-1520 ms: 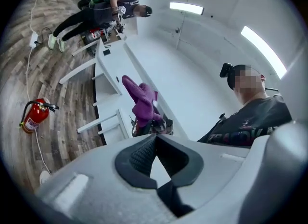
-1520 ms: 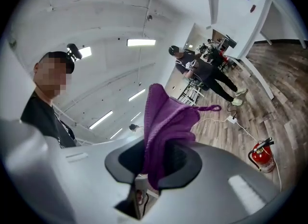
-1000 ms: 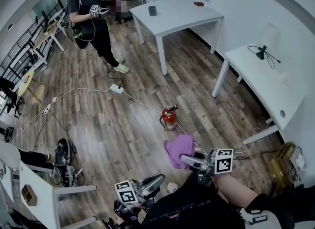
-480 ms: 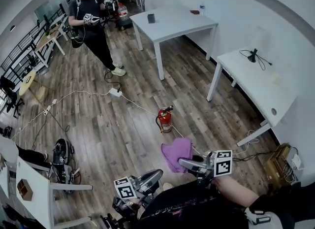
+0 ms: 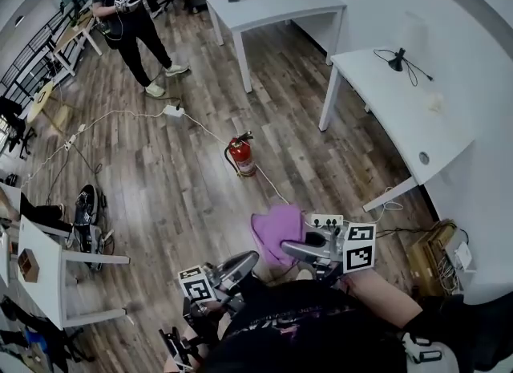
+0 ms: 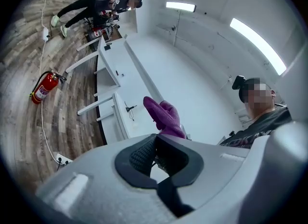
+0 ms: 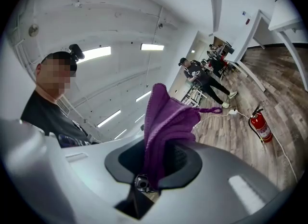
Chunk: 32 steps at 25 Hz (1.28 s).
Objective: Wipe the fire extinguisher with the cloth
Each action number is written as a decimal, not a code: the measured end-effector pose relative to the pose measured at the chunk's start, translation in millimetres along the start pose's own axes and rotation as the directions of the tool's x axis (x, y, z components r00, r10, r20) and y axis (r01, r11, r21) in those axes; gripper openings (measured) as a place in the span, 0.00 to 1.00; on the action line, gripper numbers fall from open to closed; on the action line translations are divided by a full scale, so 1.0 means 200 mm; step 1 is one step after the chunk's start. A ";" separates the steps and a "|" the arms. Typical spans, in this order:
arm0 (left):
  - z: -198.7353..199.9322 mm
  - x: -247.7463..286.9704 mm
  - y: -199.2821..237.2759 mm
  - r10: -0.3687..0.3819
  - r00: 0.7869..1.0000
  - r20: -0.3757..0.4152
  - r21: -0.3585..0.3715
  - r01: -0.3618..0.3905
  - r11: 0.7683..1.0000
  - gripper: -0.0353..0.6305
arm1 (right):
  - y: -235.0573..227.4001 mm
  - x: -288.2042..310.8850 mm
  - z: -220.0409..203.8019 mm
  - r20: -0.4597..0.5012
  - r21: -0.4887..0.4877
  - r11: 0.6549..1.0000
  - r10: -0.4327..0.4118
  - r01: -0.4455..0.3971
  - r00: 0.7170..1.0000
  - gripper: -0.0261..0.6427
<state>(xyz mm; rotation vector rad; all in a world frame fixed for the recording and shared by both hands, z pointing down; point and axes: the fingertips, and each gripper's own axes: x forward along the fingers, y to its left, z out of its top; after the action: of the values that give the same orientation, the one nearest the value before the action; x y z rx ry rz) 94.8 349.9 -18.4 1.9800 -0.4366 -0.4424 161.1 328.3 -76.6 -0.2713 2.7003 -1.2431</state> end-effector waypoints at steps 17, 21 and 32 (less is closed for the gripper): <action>-0.50 0.10 -0.17 0.136 0.990 -0.029 0.126 -0.131 0.983 0.05 | 0.15 -0.42 -0.26 -0.105 0.014 0.998 0.070 -0.069 0.992 0.14; -0.52 0.13 -0.14 0.132 0.990 -0.041 0.131 -0.126 0.983 0.05 | 0.14 -0.46 -0.26 -0.106 0.006 0.998 0.062 -0.062 0.992 0.14; -0.53 0.18 -0.09 0.101 0.993 -0.069 0.057 -0.097 0.994 0.05 | 0.13 -0.49 -0.29 -0.081 -0.024 0.999 0.026 -0.028 0.996 0.14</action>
<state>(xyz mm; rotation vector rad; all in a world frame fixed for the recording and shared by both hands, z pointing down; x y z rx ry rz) 179.8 421.5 5.5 2.0095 -0.5029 -0.2988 241.3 409.5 -52.8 -0.1906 2.7792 -1.2387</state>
